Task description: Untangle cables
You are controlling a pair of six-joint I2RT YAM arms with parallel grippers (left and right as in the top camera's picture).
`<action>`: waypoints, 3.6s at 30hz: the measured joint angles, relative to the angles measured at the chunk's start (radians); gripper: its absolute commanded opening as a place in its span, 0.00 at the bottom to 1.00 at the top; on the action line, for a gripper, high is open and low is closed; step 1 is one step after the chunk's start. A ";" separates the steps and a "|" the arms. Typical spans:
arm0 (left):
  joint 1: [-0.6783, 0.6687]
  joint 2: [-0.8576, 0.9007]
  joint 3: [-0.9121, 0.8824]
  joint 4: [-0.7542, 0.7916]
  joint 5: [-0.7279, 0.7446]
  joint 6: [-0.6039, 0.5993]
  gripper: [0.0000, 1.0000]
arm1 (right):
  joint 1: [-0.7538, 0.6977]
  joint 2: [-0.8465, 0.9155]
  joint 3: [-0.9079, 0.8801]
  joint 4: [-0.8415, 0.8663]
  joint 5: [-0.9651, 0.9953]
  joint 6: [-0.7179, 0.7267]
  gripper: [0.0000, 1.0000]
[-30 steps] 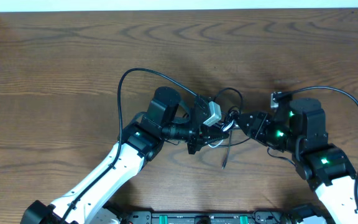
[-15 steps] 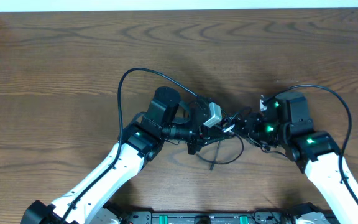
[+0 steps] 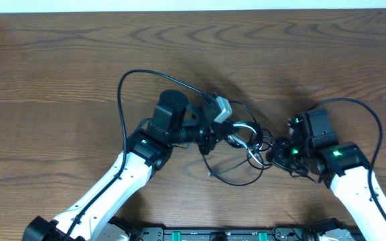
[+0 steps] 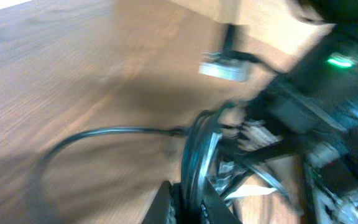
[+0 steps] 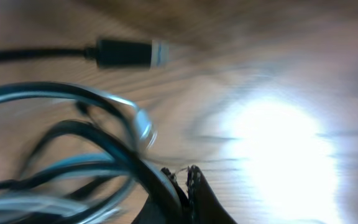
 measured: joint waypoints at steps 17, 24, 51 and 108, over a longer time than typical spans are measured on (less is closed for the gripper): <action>0.314 -0.049 0.001 -0.072 -0.508 -0.541 0.11 | -0.330 -0.142 -0.001 -0.191 0.390 -0.009 0.01; 0.311 -0.050 0.001 -0.085 -0.394 -0.578 0.29 | -0.333 -0.158 -0.002 -0.023 0.104 -0.332 0.01; 0.011 -0.050 0.004 -0.286 -0.112 -0.328 0.84 | -0.241 -0.146 -0.003 0.300 -0.532 -0.527 0.01; -0.403 0.155 0.008 0.048 -0.621 -0.171 0.85 | -0.241 -0.130 -0.003 0.250 -0.492 -0.482 0.01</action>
